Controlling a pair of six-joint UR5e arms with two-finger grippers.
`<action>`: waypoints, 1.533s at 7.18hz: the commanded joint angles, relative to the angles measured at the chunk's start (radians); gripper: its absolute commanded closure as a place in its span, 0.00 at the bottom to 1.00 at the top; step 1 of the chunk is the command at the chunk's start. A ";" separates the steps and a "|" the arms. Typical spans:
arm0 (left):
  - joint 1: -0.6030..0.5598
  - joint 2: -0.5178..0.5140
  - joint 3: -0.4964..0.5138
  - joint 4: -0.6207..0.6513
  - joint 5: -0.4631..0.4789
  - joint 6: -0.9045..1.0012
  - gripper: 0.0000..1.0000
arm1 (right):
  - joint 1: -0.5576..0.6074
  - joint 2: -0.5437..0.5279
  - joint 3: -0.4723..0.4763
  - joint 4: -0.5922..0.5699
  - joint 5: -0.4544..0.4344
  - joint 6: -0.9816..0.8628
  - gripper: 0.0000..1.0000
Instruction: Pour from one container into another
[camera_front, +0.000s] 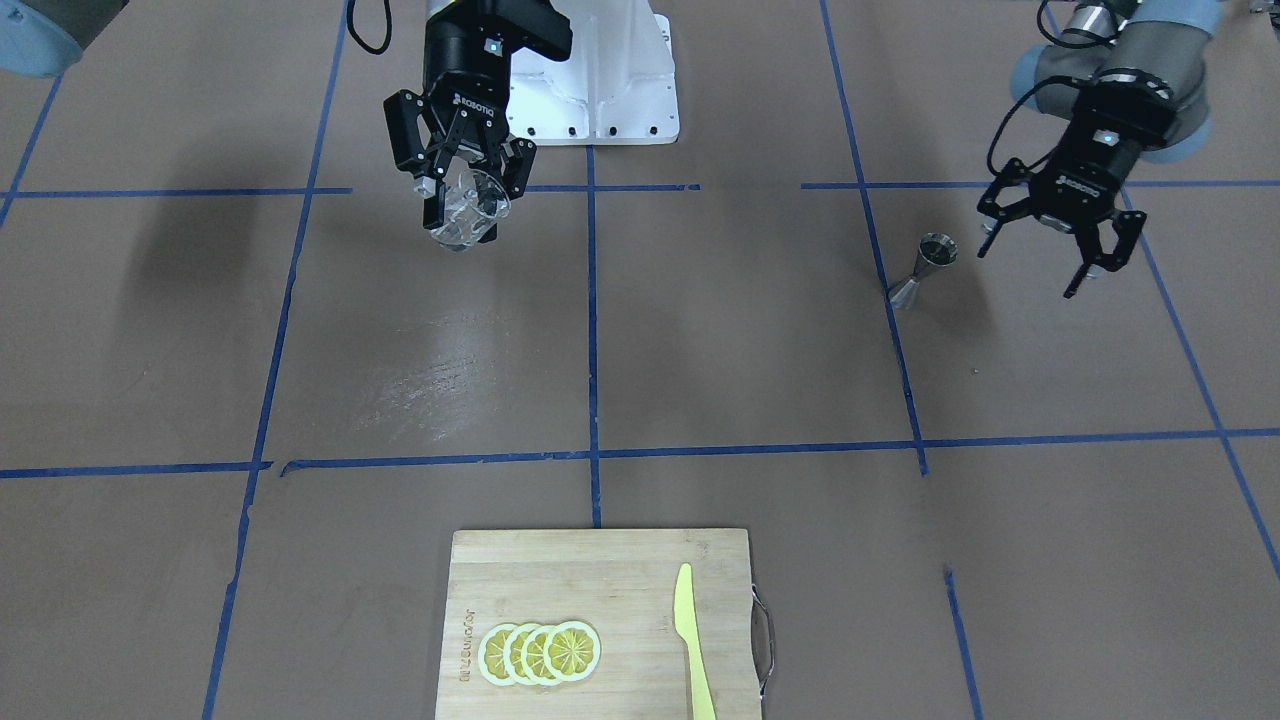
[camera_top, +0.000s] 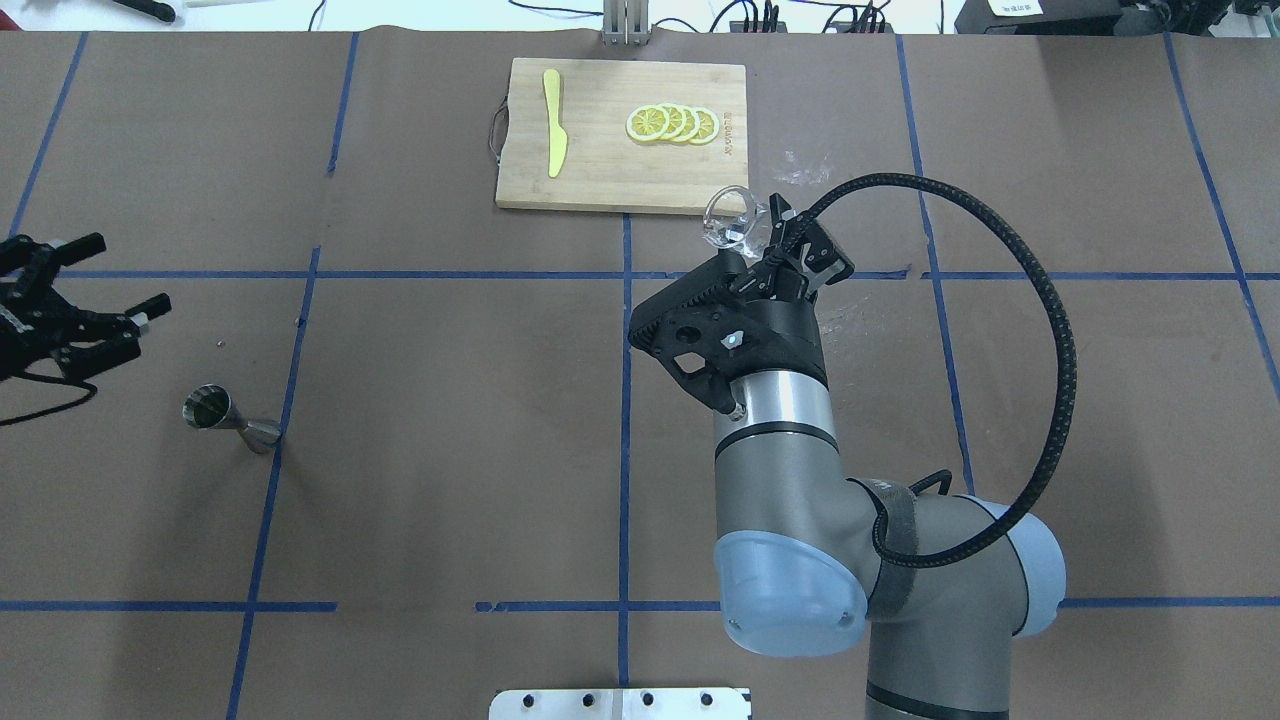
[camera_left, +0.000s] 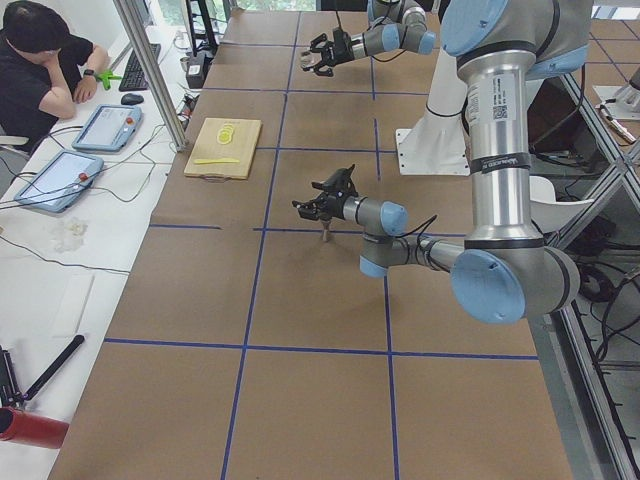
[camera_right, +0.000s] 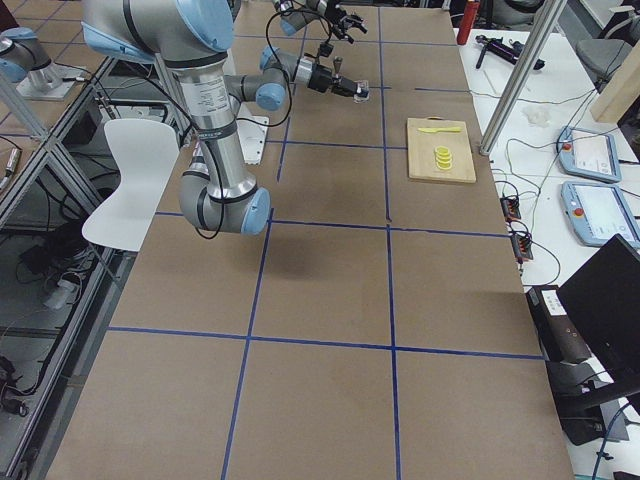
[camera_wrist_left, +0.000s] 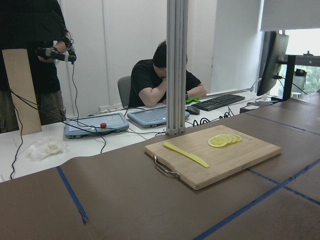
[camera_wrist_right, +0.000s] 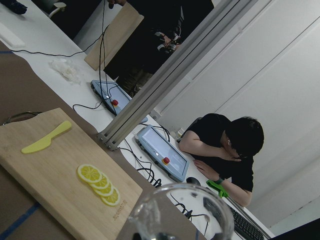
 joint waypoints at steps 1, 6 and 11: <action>-0.343 -0.037 0.002 0.258 -0.371 0.173 0.00 | 0.000 -0.001 0.000 0.000 0.000 0.000 1.00; -0.547 -0.078 0.045 0.630 -0.403 0.199 0.00 | 0.000 -0.004 -0.002 0.000 0.000 0.000 1.00; -0.611 -0.082 0.059 1.312 -0.735 0.240 0.00 | -0.002 -0.009 -0.002 0.002 0.000 0.002 1.00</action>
